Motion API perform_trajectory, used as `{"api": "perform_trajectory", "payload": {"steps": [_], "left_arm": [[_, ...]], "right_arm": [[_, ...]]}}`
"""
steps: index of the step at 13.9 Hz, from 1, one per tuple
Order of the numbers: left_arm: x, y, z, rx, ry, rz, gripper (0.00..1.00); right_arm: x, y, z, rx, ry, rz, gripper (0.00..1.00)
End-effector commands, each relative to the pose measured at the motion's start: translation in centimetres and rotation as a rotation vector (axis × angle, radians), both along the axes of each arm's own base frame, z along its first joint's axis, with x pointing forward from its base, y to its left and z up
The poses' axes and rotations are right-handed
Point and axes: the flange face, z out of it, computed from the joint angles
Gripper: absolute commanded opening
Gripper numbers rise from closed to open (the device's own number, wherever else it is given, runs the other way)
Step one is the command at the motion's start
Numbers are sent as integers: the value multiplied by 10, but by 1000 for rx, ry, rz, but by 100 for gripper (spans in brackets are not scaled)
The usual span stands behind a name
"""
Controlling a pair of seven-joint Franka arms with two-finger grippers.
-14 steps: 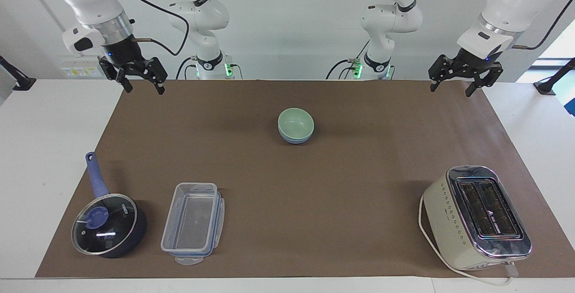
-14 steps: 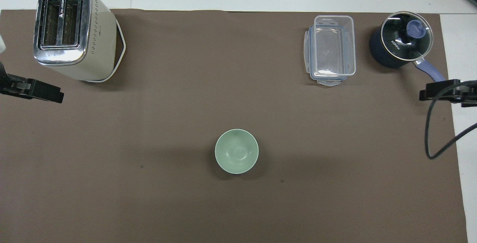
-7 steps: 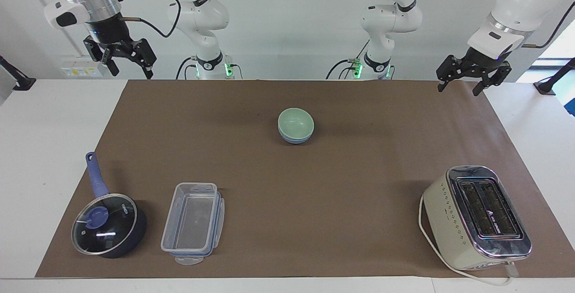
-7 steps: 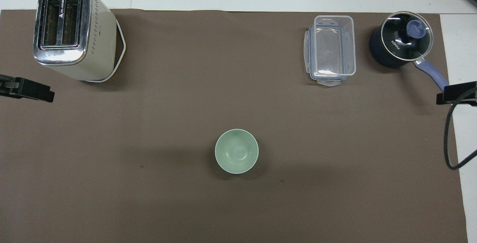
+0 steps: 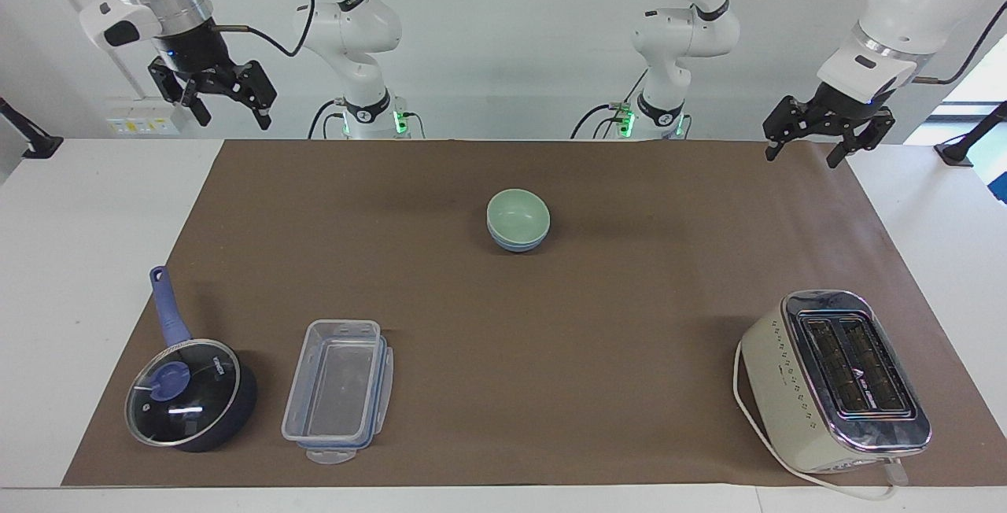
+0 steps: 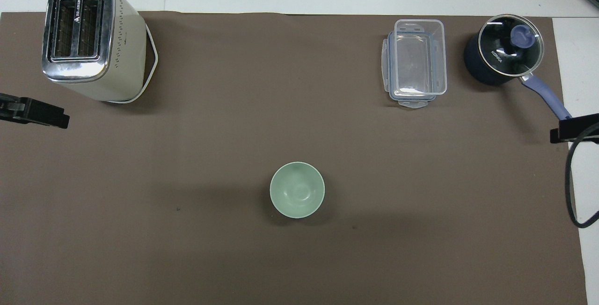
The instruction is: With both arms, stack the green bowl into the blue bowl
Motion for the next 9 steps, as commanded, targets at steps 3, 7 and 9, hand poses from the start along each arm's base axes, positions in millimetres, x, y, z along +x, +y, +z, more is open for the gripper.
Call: {"api": "perform_trajectory", "payload": {"steps": [3, 7, 9], "left_arm": [[-7, 2, 1, 15, 2, -10, 100], [-7, 2, 1, 15, 2, -10, 100], [-7, 2, 1, 15, 2, -11, 100]], "right_arm": [[0, -2, 1, -24, 1, 24, 100], [1, 1, 1, -63, -12, 36, 100], [1, 1, 1, -58, -8, 29, 100]]}}
